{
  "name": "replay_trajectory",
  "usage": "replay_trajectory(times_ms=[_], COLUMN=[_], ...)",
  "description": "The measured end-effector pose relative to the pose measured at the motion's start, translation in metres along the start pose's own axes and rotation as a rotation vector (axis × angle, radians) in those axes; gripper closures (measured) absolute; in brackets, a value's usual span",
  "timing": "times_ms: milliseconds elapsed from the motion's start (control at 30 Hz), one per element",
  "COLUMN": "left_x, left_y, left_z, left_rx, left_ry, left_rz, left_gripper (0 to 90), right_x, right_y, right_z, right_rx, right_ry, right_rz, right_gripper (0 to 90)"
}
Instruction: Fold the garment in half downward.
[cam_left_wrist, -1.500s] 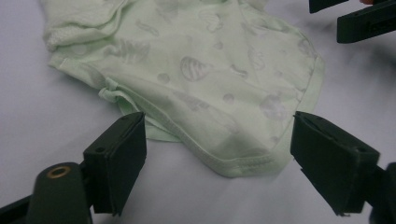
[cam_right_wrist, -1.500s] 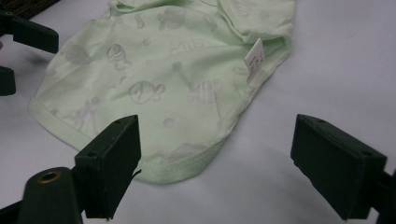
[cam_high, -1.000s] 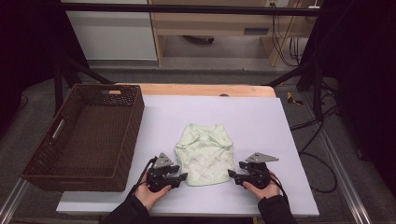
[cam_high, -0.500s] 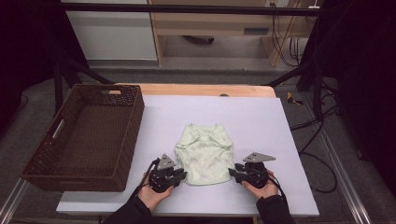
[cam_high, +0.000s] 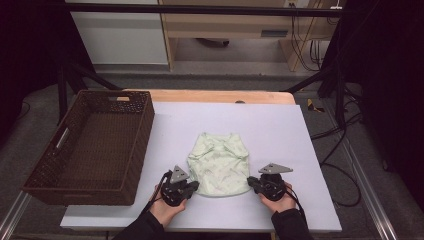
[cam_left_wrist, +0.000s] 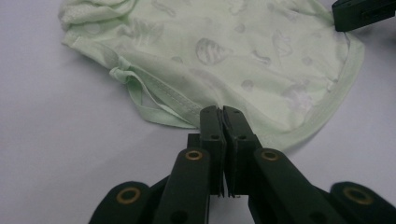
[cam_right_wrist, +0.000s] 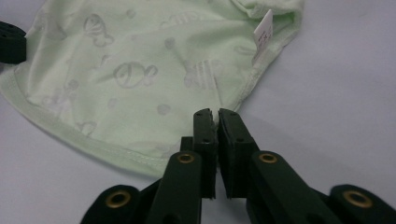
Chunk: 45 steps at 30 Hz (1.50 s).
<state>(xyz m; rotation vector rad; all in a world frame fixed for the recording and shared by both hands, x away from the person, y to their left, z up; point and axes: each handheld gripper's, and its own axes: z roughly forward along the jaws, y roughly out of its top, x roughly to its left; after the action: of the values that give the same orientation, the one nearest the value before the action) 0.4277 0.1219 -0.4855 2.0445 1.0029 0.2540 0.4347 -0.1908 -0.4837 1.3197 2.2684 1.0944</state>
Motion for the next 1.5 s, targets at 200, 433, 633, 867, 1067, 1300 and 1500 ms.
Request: replay_trajectory(times_ms=[200,433,633,867,1067,1300,1500], left_x=[0.003,0.007,0.006,0.001,0.002,0.010,0.019], left_y=[0.001,0.001,-0.003,-0.011,-0.011,-0.008,-0.004], left_z=[-0.006,-0.021,-0.030,-0.030,-0.029,-0.030,-0.029], left_rx=[0.005,0.010,0.027,0.054,0.032,-0.079,-0.141], left_ry=[-0.028,-0.050,-0.048,-0.028,-0.029,-0.040,-0.086], left_rz=[-0.015,-0.025,-0.013,0.025,0.039,0.054,0.057], left_gripper=[87.3,87.3,87.4,87.2,82.9,50.3,27.8], right_x=[0.002,0.008,0.014,0.020,0.017,0.009,0.003], right_y=[0.001,0.000,-0.004,-0.012,-0.012,-0.011,-0.009], right_z=[-0.005,-0.014,-0.021,-0.018,-0.017,-0.020,-0.020], right_rx=[0.001,-0.003,0.009,0.055,0.044,-0.040,-0.085], right_ry=[0.018,0.052,0.050,0.051,0.050,0.054,0.070], right_rz=[0.006,0.040,0.038,0.018,0.008,0.019,0.007], right_gripper=[88.3,88.3,88.4,87.7,76.0,48.9,33.3])
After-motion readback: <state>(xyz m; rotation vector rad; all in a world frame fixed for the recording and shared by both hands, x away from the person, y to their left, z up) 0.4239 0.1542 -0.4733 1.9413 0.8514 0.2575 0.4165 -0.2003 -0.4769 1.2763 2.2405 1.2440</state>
